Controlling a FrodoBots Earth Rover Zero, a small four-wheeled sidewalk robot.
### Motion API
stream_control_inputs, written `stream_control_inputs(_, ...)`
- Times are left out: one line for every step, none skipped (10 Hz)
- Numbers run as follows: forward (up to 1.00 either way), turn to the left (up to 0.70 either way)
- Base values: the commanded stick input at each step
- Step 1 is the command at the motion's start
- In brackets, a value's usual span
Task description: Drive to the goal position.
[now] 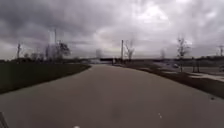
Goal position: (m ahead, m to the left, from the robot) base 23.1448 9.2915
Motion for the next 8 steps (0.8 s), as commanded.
stream_control_inputs(1.0, 0.0)
stream_control_inputs(1.0, 0.0)
stream_control_inputs(1.0, 0.0)
stream_control_inputs(1.0, 0.0)
stream_control_inputs(1.0, 0.0)
stream_control_inputs(1.0, 0.0)
stream_control_inputs(1.0, 0.0)
stream_control_inputs(1.0, 0.0)
